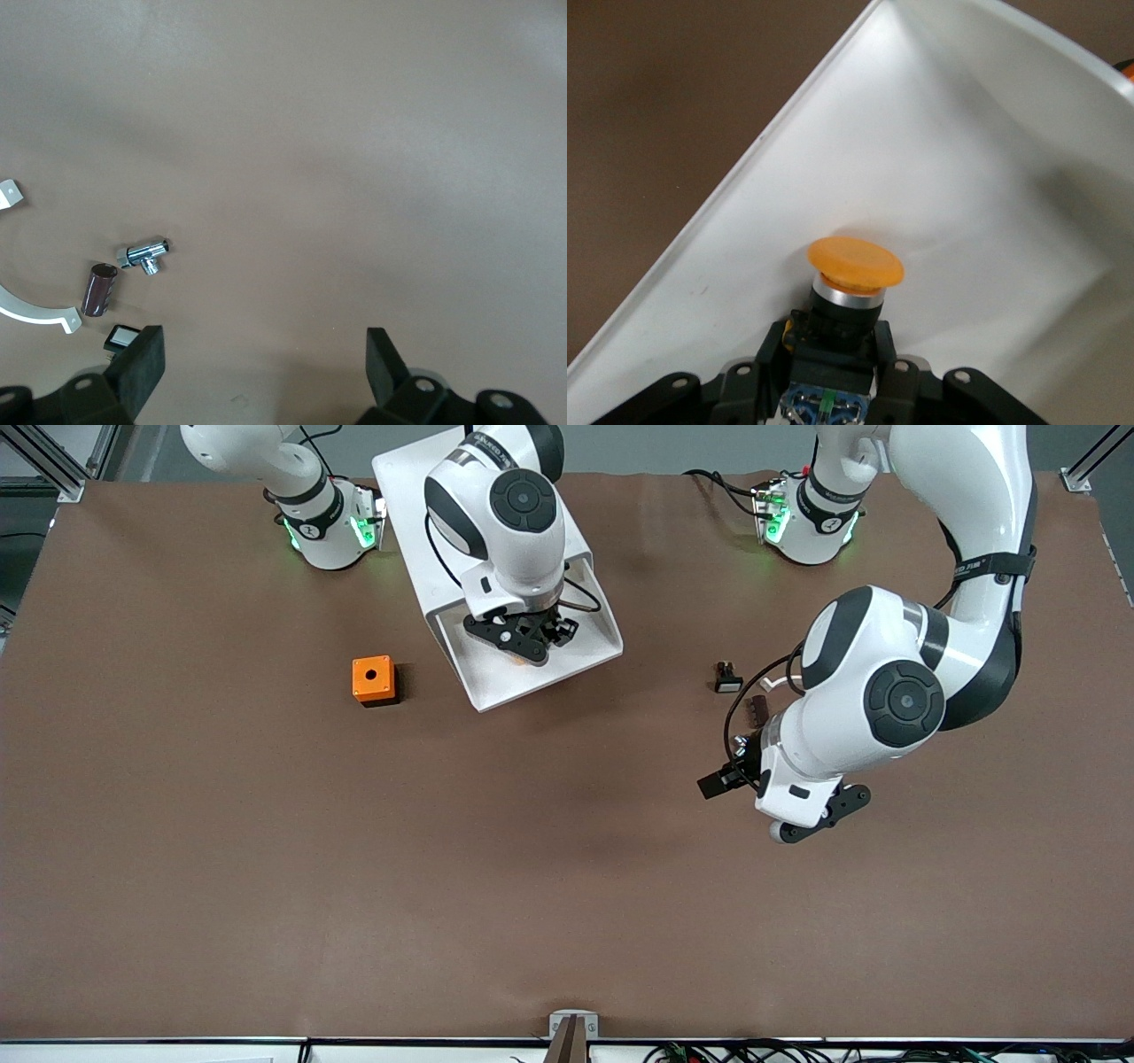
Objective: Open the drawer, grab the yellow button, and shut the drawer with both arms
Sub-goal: 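Lift the yellow button with the right gripper while the left gripper returns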
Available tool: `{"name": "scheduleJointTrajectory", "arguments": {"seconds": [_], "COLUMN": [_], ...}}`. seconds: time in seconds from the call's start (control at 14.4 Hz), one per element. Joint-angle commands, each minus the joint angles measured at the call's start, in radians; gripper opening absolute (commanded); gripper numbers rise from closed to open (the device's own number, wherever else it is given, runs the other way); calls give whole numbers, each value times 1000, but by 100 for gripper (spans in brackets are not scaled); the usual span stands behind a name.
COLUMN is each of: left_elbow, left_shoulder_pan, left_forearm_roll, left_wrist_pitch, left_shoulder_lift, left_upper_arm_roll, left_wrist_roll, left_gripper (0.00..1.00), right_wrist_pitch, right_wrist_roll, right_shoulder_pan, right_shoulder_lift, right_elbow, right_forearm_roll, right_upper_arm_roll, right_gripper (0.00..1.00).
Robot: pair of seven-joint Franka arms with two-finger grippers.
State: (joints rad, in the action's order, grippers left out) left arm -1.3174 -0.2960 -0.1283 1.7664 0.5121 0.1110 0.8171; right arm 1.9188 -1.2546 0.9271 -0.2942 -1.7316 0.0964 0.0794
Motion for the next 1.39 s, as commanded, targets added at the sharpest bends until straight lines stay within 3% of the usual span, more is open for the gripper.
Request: {"name": "scheduleJointTrajectory", "arguments": {"seconds": [0.0, 0.63, 0.83, 1.32], "left_elbow": [-23, -26, -29, -48], "left_shoulder_pan": [6, -11, -26, -152], "left_forearm_roll": [21, 21, -7, 1], "left_wrist_pitch": [-4, -4, -4, 34], "left_shoulder_lift": [-26, -26, -21, 6], "left_upper_arm_roll": [6, 7, 64, 72], "left_wrist_roll": [-4, -7, -12, 68], "left_gripper": [100, 100, 100, 100], "right_wrist_pitch": [-9, -156, -224, -234], "right_wrist_roll": [-19, 76, 209, 510], "right_shoulder_pan": [1, -143, -200, -372], "right_shoulder_lift": [6, 17, 46, 167], "right_elbow": [23, 201, 196, 78], "right_forearm_roll": [-15, 0, -4, -15], "right_upper_arm_roll": [8, 10, 13, 13], "right_gripper": [0, 0, 0, 0]}}
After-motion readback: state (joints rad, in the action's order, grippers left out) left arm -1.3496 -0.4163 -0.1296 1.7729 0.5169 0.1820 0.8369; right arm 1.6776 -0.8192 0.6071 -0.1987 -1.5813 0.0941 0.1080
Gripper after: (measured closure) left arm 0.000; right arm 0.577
